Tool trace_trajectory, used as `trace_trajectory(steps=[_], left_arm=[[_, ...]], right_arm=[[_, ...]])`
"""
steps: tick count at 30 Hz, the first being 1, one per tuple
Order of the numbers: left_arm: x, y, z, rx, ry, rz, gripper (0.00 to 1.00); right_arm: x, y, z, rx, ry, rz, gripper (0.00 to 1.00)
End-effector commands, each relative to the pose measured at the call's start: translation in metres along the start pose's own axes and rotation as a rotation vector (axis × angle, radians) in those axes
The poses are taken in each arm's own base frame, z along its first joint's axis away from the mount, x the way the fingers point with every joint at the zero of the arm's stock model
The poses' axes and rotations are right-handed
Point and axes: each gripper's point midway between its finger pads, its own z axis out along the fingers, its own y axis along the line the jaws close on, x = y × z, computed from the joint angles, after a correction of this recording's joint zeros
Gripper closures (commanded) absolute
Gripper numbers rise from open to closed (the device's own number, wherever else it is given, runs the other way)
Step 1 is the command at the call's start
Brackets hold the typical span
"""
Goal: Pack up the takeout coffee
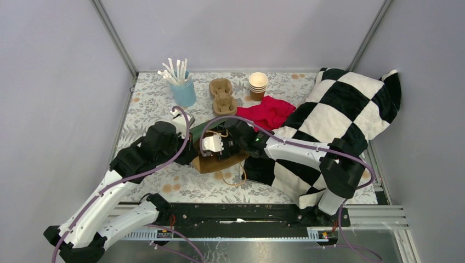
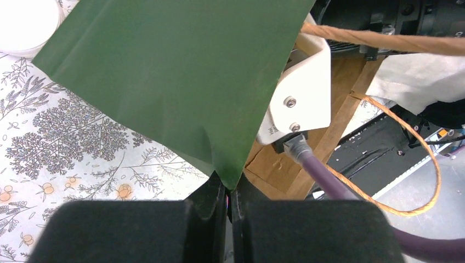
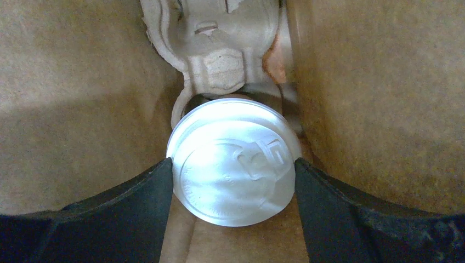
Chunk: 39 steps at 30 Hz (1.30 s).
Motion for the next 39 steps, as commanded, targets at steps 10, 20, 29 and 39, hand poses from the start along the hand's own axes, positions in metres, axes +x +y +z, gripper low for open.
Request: trace_trajectory(steps=[10, 20, 29, 39], left_arm=[[-0.017, -0.022, -0.011, 0.095, -0.037, -0.026, 0.97], [-0.035, -0.04, -0.029, 0.153, -0.04, -0.049, 0.98], [-0.034, -0.047, -0.037, 0.124, 0.079, -0.178, 0.97], [-0.022, -0.044, -0.032, 0.044, 0.196, -0.313, 0.92]], right_arm=[[-0.017, -0.01, 0.001, 0.153, -0.009, 0.0, 0.49], [-0.032, 0.007, -0.028, 0.009, -0.017, 0.091, 0.5], [-0.045, 0.046, -0.074, -0.291, 0.019, 0.169, 0.5], [-0.052, 0.08, -0.091, -0.519, 0.074, 0.298, 0.5]])
